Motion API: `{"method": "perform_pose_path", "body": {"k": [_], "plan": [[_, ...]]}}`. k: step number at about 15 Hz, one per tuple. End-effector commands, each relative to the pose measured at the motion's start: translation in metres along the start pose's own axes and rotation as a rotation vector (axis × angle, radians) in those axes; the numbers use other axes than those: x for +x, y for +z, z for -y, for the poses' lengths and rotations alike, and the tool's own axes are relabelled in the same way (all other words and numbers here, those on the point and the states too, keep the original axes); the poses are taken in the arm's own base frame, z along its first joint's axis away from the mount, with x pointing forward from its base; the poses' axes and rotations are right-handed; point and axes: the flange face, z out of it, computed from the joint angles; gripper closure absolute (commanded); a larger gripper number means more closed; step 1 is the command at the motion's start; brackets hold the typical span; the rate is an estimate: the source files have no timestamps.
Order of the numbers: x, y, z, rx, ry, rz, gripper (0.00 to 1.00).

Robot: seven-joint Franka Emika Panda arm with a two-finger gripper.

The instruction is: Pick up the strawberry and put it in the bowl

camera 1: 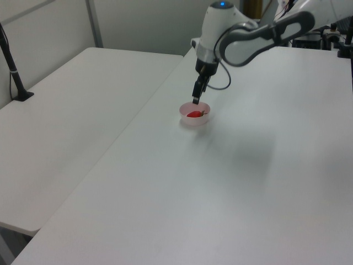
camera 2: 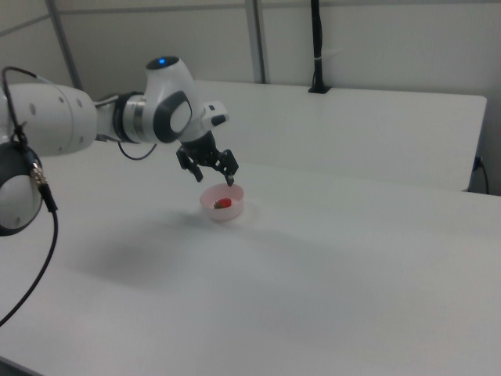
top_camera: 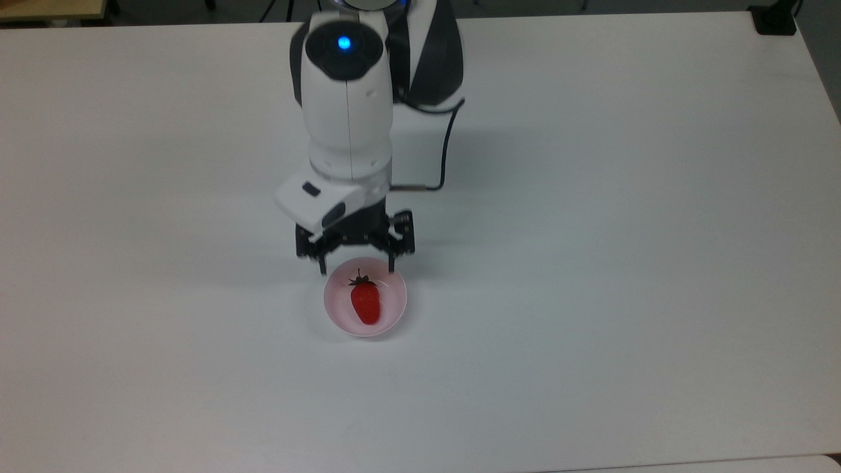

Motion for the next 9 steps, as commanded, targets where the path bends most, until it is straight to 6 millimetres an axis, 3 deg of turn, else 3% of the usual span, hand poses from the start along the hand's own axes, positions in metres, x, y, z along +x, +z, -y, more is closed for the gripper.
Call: {"method": "perform_pose_path", "body": {"k": [1, 6, 9], "plan": [[-0.035, -0.077, 0.001, -0.009, 0.022, 0.159, 0.0], [-0.085, -0.159, -0.009, -0.046, 0.149, 0.284, 0.0], [-0.106, -0.191, -0.02, -0.058, 0.204, 0.272, 0.0]]}}
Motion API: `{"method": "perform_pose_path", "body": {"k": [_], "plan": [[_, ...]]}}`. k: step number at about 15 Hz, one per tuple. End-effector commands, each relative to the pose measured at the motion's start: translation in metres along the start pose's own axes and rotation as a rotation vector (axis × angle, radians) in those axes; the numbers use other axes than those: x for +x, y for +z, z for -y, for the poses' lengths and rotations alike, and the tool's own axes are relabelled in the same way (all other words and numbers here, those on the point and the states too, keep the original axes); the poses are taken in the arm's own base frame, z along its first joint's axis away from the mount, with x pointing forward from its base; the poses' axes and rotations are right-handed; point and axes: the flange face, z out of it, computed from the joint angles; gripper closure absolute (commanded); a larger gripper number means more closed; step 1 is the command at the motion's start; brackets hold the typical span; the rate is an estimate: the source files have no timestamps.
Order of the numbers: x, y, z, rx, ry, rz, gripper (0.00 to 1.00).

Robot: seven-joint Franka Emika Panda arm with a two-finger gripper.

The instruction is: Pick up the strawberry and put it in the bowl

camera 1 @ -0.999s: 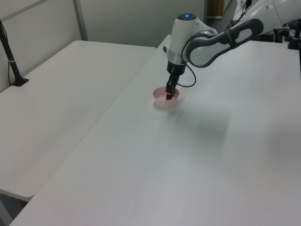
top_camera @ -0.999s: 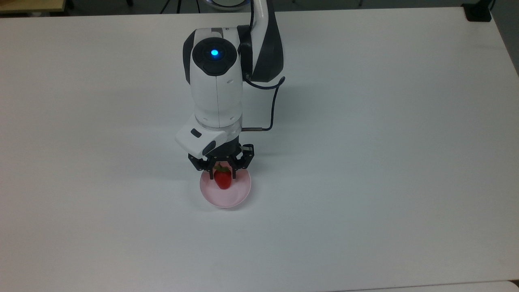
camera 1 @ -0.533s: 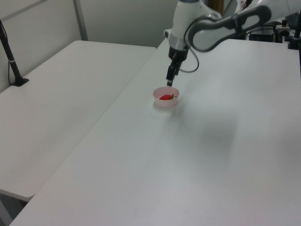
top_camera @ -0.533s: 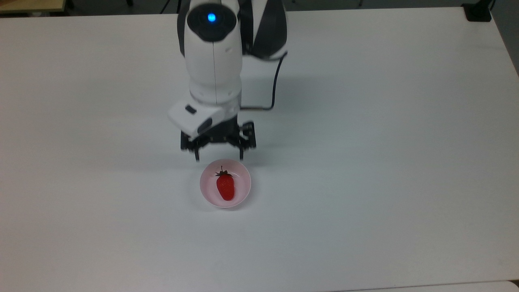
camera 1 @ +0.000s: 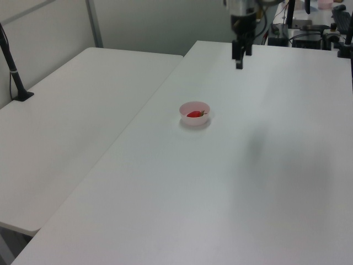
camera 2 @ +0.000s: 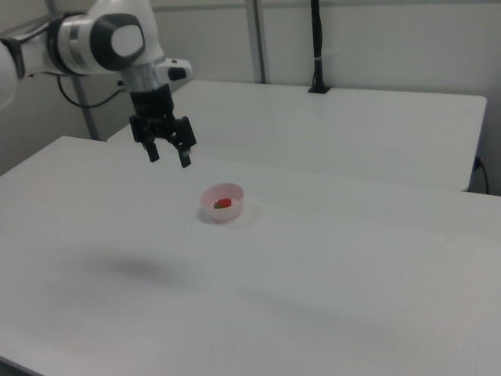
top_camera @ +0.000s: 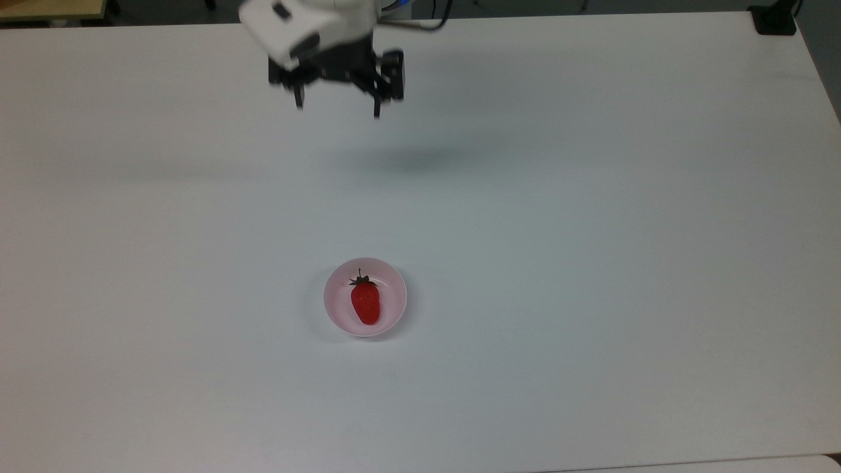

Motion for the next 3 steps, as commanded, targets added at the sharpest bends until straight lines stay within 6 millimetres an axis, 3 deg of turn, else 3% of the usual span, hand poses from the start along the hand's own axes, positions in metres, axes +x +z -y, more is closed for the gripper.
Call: {"method": "perform_pose_path", "body": {"k": [1, 3], "plan": [[-0.0401, -0.0192, -0.0194, 0.009, 0.074, -0.005, 0.0], [-0.0418, -0.0245, -0.0263, 0.01, 0.086, -0.014, 0.0]]}}
